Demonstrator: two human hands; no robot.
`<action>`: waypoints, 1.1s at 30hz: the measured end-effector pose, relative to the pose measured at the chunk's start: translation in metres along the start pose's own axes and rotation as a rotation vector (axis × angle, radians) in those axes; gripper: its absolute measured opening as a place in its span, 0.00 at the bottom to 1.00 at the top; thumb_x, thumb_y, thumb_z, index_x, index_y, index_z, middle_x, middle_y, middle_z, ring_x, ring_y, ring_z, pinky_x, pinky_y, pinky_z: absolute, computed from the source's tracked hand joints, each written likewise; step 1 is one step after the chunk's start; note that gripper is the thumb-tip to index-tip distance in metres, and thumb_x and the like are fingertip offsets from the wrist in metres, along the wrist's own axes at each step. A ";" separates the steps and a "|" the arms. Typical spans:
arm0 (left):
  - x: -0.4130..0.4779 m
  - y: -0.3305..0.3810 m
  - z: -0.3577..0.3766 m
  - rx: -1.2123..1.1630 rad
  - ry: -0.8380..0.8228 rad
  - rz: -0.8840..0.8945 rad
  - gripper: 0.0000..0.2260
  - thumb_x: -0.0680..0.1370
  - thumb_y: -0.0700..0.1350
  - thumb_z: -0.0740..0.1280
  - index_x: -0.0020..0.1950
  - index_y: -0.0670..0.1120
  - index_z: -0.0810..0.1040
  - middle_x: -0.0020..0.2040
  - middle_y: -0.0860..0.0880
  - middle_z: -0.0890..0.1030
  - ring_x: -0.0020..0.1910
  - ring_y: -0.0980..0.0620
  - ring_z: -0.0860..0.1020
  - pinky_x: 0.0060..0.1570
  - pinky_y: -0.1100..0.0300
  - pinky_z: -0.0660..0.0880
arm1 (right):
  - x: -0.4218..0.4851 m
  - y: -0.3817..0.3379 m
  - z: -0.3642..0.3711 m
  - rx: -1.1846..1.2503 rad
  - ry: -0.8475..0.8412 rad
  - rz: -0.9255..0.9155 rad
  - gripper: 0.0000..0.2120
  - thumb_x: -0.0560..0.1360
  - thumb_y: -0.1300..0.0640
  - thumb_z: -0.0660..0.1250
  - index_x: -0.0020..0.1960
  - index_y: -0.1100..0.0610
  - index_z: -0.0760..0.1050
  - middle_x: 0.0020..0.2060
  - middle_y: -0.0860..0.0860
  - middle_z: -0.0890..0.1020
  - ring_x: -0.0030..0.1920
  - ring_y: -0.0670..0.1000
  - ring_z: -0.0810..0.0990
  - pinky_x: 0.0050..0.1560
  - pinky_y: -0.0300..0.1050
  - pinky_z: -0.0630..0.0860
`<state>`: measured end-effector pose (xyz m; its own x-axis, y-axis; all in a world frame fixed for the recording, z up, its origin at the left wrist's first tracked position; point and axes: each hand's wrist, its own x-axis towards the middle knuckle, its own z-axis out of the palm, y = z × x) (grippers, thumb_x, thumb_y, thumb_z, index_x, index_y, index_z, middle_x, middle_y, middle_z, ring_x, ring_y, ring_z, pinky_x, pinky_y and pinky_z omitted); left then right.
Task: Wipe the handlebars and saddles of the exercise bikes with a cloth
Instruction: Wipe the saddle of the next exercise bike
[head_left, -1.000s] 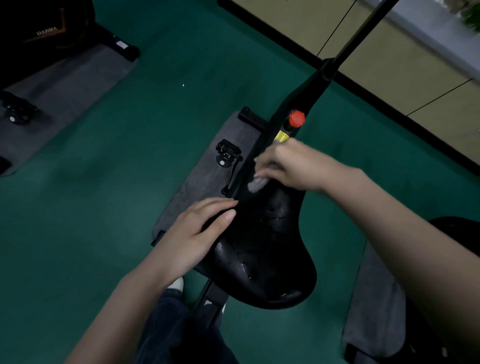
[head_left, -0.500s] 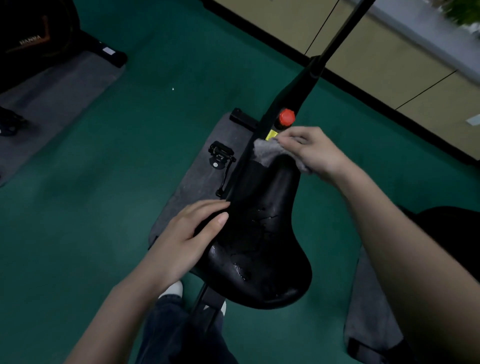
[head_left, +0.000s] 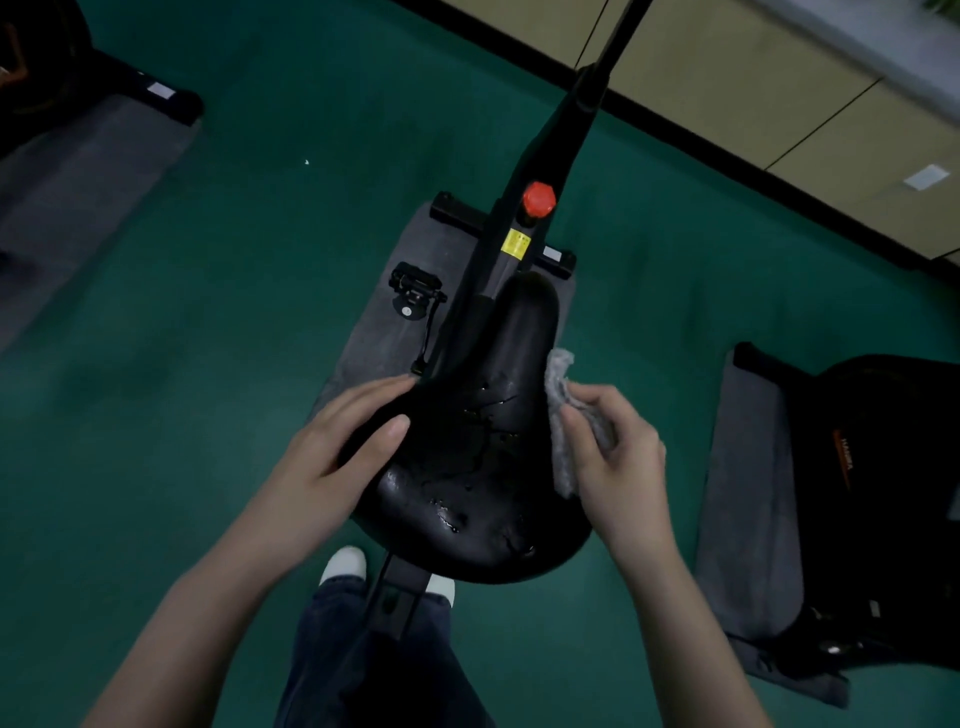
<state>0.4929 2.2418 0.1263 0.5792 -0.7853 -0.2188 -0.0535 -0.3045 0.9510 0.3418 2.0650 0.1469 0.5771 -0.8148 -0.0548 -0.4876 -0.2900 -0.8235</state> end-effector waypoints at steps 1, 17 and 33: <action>0.000 0.000 0.000 0.001 -0.005 0.002 0.20 0.75 0.59 0.60 0.66 0.58 0.74 0.63 0.67 0.73 0.67 0.66 0.67 0.66 0.71 0.61 | 0.006 0.003 -0.003 0.010 -0.045 0.038 0.07 0.75 0.64 0.67 0.47 0.53 0.78 0.40 0.38 0.82 0.43 0.31 0.78 0.48 0.27 0.72; -0.001 0.006 0.000 0.104 -0.015 0.030 0.27 0.70 0.64 0.66 0.66 0.56 0.71 0.65 0.60 0.73 0.66 0.66 0.68 0.68 0.68 0.62 | -0.028 0.058 -0.015 0.658 -0.053 0.498 0.10 0.77 0.65 0.62 0.51 0.55 0.81 0.47 0.52 0.85 0.48 0.49 0.82 0.48 0.40 0.80; -0.023 -0.003 -0.001 0.282 -0.100 0.060 0.58 0.49 0.68 0.76 0.74 0.61 0.52 0.74 0.63 0.54 0.73 0.66 0.54 0.67 0.78 0.52 | -0.086 0.015 0.022 -0.080 0.288 -0.313 0.15 0.74 0.72 0.64 0.57 0.62 0.79 0.55 0.53 0.79 0.58 0.50 0.78 0.62 0.45 0.73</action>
<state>0.4807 2.2617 0.1291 0.4857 -0.8516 -0.1975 -0.3176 -0.3823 0.8677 0.2991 2.1421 0.1264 0.5039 -0.7852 0.3600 -0.3739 -0.5740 -0.7285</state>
